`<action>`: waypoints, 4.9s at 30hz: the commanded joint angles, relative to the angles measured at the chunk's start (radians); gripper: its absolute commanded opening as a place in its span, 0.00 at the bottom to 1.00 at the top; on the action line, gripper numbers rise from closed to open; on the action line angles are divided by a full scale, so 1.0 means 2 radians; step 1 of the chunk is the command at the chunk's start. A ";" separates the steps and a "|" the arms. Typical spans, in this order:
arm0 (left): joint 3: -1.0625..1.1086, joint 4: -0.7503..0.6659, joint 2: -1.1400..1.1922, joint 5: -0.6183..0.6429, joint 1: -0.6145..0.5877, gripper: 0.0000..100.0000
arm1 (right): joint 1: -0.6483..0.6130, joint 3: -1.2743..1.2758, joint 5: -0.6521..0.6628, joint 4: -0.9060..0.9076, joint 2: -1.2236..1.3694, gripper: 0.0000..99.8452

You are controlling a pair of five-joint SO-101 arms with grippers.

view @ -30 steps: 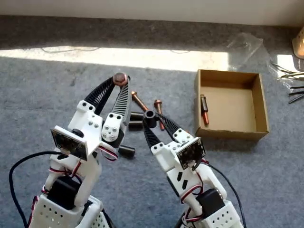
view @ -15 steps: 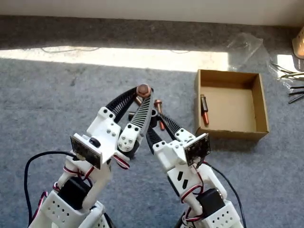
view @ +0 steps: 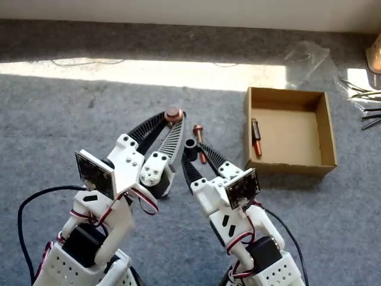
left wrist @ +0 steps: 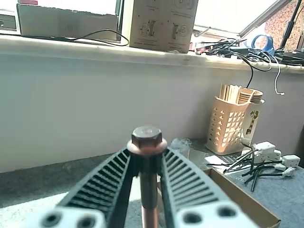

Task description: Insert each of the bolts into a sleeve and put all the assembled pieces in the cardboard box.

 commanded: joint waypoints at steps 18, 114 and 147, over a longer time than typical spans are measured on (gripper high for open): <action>-0.076 0.002 0.097 0.005 -0.016 0.01 | -0.022 0.057 0.005 0.002 -0.002 0.00; 0.022 0.080 0.096 0.037 -0.045 0.01 | -0.022 0.056 0.005 0.002 -0.002 0.00; -0.006 0.042 0.092 0.037 -0.048 0.27 | -0.022 0.055 0.005 0.002 -0.004 0.00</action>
